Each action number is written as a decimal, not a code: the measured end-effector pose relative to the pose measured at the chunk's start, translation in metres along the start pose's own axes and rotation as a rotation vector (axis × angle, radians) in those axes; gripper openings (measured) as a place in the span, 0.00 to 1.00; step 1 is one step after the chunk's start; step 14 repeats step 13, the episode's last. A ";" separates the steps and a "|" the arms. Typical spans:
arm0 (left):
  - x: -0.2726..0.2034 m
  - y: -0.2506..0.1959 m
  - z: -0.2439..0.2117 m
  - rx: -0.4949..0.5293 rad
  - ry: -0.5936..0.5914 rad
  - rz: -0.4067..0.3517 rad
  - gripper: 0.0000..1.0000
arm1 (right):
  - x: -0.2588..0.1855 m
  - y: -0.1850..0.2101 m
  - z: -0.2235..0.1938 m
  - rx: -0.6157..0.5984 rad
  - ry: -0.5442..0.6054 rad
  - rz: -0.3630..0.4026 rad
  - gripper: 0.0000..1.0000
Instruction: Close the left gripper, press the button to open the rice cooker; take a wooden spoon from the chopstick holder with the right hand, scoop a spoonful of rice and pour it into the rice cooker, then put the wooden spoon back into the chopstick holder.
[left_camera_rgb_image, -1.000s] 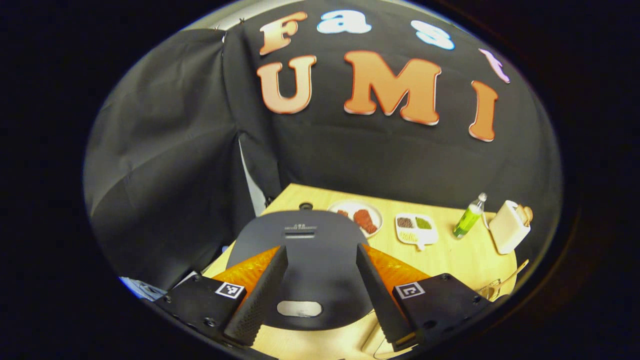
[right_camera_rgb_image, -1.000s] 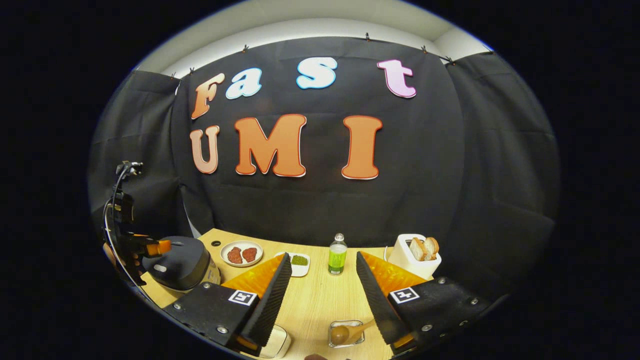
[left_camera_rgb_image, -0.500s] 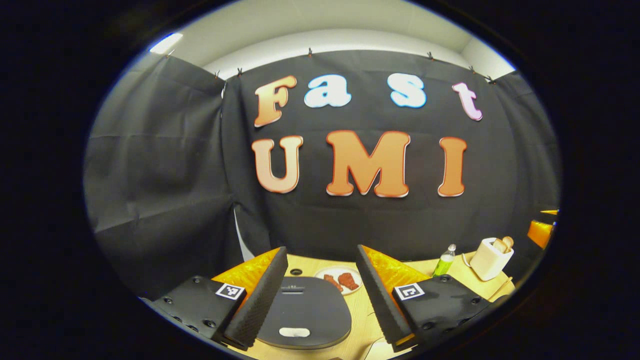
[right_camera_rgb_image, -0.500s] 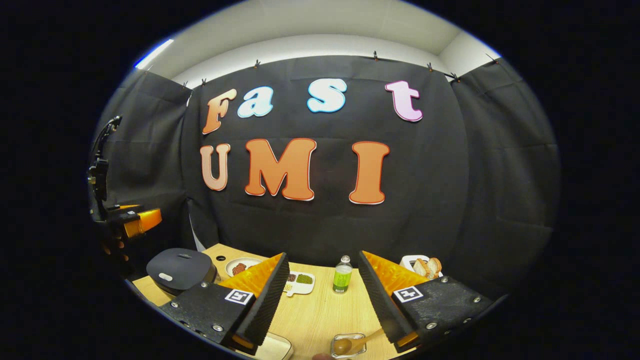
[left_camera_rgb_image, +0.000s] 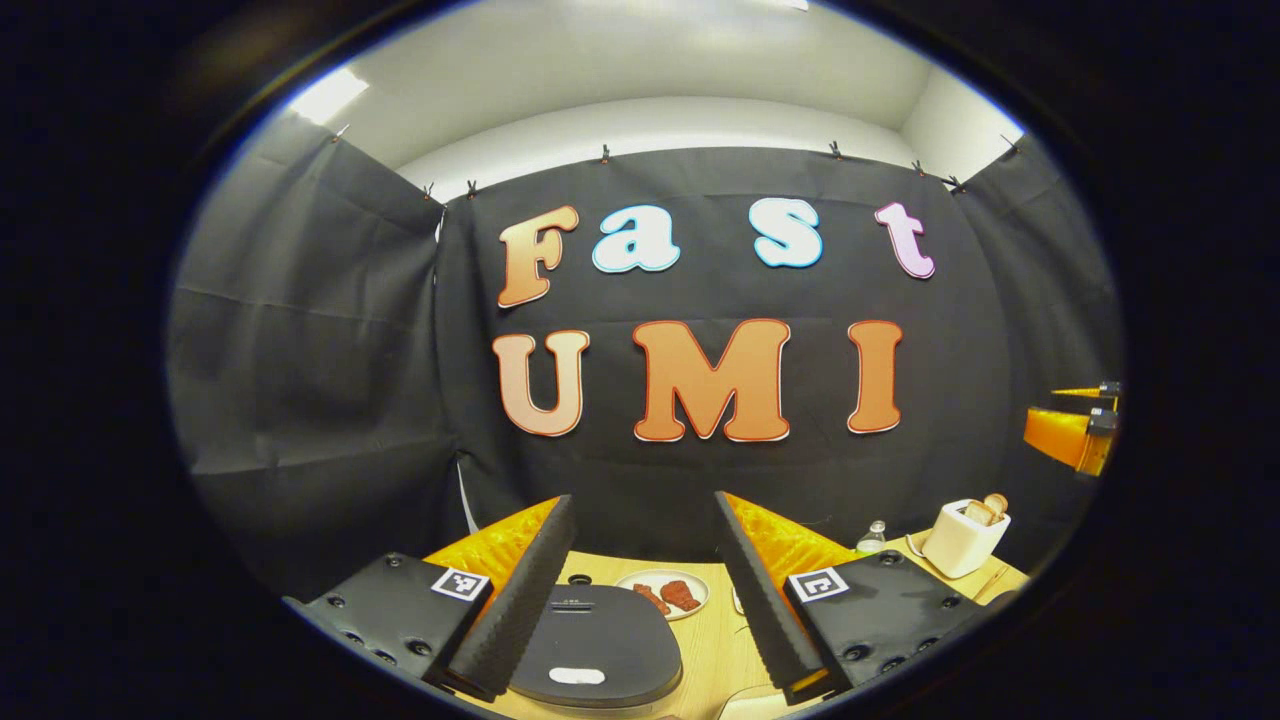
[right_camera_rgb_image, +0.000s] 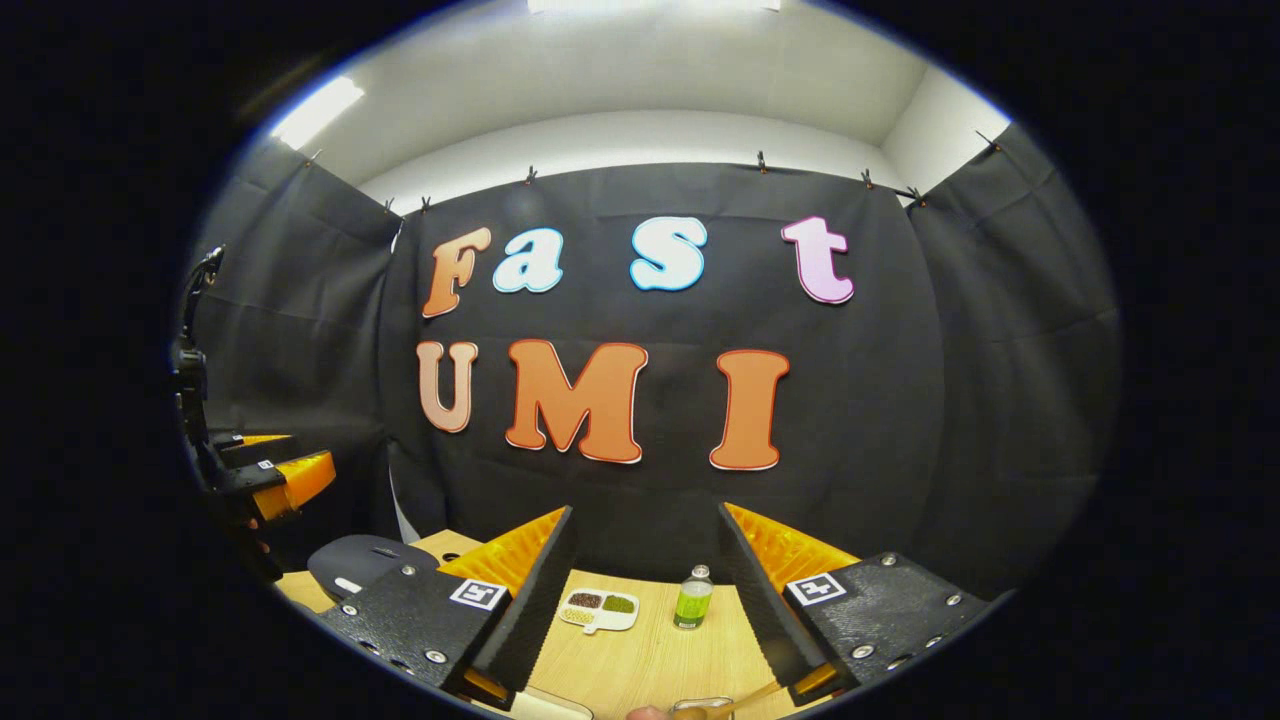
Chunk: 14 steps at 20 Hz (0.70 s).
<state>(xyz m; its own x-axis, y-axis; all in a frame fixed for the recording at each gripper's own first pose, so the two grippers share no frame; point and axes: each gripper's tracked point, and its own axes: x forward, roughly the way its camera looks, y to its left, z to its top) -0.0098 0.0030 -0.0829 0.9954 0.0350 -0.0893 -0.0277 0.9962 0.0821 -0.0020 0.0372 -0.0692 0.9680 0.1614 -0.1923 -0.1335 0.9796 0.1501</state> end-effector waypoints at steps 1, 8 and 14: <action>-0.001 -0.001 0.002 -0.001 -0.007 -0.003 0.92 | -0.001 0.000 0.004 0.002 -0.020 0.004 0.92; -0.010 -0.016 0.025 0.023 -0.082 -0.042 0.92 | -0.008 -0.003 0.016 -0.004 -0.062 -0.005 0.87; -0.010 -0.025 0.020 0.015 -0.068 -0.061 0.92 | -0.009 -0.006 0.012 -0.004 -0.057 -0.012 0.92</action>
